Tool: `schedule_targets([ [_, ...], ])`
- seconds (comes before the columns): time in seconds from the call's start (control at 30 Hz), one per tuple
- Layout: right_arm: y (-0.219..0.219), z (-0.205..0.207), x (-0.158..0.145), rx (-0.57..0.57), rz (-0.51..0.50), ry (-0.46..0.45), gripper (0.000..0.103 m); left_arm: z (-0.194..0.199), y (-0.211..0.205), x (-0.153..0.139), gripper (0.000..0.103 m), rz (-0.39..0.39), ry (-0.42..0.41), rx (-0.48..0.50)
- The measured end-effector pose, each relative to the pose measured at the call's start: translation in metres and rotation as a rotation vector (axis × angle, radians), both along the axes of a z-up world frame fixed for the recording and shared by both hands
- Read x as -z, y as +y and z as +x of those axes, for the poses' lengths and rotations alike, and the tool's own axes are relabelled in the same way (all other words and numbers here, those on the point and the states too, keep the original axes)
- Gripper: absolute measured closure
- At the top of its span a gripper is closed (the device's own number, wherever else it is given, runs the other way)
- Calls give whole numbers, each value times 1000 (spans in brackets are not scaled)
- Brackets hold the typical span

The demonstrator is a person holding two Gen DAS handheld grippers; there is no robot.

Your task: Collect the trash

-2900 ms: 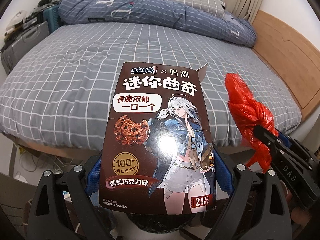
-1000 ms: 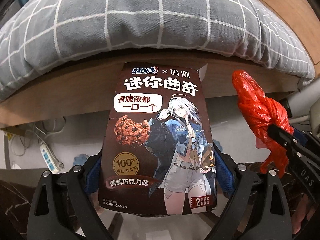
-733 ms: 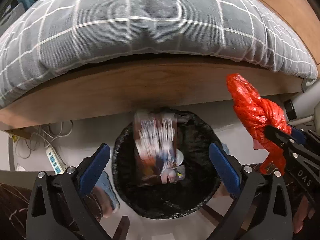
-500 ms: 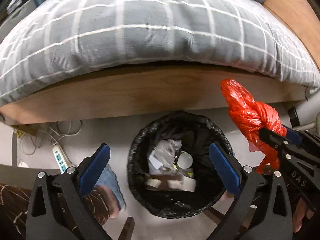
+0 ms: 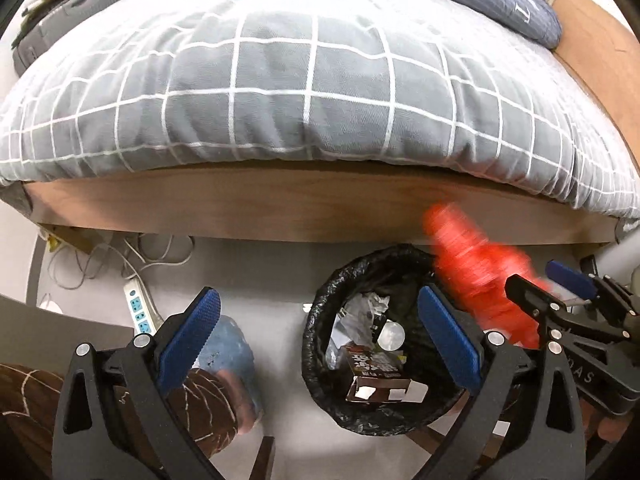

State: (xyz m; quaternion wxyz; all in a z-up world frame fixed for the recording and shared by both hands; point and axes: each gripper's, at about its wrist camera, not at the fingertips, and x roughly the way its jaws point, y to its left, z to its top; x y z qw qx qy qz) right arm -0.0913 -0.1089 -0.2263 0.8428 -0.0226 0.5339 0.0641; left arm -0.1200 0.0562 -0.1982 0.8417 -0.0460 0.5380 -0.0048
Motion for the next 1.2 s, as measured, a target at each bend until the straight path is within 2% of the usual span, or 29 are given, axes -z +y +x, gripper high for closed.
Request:
schedule_targets([
  [0.13, -6, 0, -8, 11, -16, -26, 24, -1, -2, -9, 6, -4, -21, 4],
  [0.17, -8, 0, -12, 18, -17, -37, 22, -1, -3, -11, 6, -8, -24, 4],
  [0.23, -14, -1, -24, 39, -14, -82, 12, -1, -5, -16, 6, -17, -40, 8],
  [0.33, -24, 0, -46, 73, 6, -139, 8, -1, -10, -36, 6, -27, -79, 21],
  [0.57, -38, -6, -100, 126, -31, -255, 8, -7, -17, -98, 6, -30, -196, 52],
  [0.83, -42, -48, -181, 129, -14, -392, 8, -38, -27, -167, 6, -24, -303, 70],
  [0.93, -42, -70, -199, 119, -8, -418, 8, -52, -32, -183, 6, -10, -320, 70],
  [1.07, -39, -92, -211, 107, -8, -437, 8, -70, -28, -197, 6, -46, -327, 58],
  [1.2, -40, -106, -220, 103, 0, -450, 8, -86, -27, -208, 6, -26, -356, 59],
])
